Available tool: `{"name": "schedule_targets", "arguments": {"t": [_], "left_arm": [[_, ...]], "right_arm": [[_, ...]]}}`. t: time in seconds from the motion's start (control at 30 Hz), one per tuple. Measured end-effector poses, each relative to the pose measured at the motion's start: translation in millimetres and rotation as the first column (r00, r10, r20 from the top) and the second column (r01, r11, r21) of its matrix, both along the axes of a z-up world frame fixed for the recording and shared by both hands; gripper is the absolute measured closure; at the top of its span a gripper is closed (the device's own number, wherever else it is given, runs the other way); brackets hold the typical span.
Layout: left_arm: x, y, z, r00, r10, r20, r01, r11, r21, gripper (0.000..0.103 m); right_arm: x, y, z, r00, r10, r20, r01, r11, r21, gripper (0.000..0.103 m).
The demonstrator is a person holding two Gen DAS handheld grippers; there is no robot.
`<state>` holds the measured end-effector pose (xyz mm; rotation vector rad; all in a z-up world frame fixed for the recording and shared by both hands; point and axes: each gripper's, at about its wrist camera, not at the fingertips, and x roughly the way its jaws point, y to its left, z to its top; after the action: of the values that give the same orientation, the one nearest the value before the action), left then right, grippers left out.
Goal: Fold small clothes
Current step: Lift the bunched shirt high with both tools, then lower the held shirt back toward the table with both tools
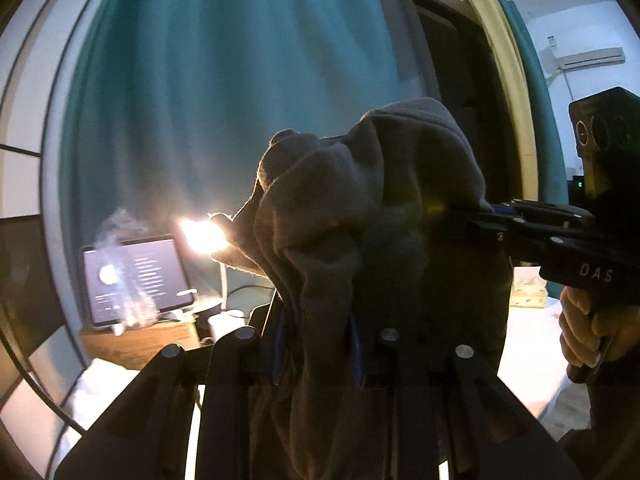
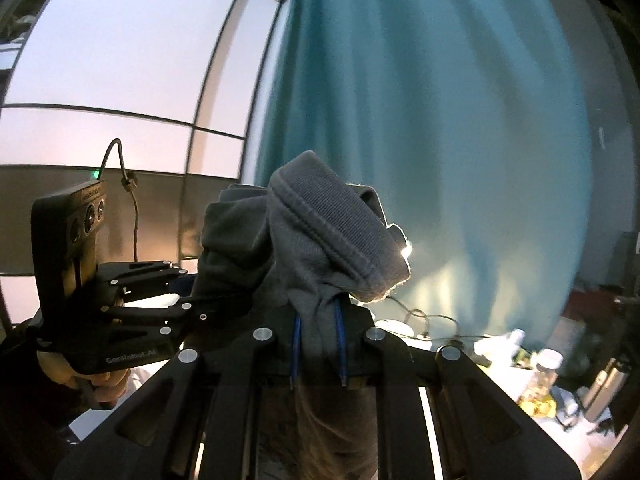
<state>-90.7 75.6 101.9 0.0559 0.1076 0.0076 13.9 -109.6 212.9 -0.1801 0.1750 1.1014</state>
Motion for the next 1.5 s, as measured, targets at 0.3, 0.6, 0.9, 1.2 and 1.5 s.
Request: {"name": "schedule_targets", "arguments": {"t": [0.3,0.6,0.9,1.2,1.5], "left_arm": [[-19.3,36.9,-15.4,0.994,0.087,-0.071,-0.087,0.996,0.004,0.079],[-4.8,54.9,-39.3,0.986,0.098,-0.137,-0.101,0.995,-0.018,0.079],[35.6,59.7,-53.4,0.978,0.086,-0.191,-0.094,0.995,-0.031,0.079],[79.1,76.3,-77.4,0.955,0.088,-0.284,-0.104,0.994,-0.041,0.079],[119.8,96.3,-109.3,0.915,0.082,-0.396,-0.118,0.991,-0.068,0.079]], "right_arm": [[-22.0,44.3,-13.9,0.992,0.118,-0.041,-0.120,0.992,-0.044,0.087],[-8.8,68.6,-41.6,0.988,0.105,-0.113,-0.114,0.990,-0.082,0.087],[33.6,72.6,-71.7,0.977,0.045,-0.209,-0.067,0.993,-0.097,0.087],[78.8,97.9,-105.2,0.953,0.031,-0.301,-0.073,0.989,-0.131,0.087],[119.4,127.4,-149.4,0.916,0.013,-0.402,-0.093,0.979,-0.182,0.087]]}}
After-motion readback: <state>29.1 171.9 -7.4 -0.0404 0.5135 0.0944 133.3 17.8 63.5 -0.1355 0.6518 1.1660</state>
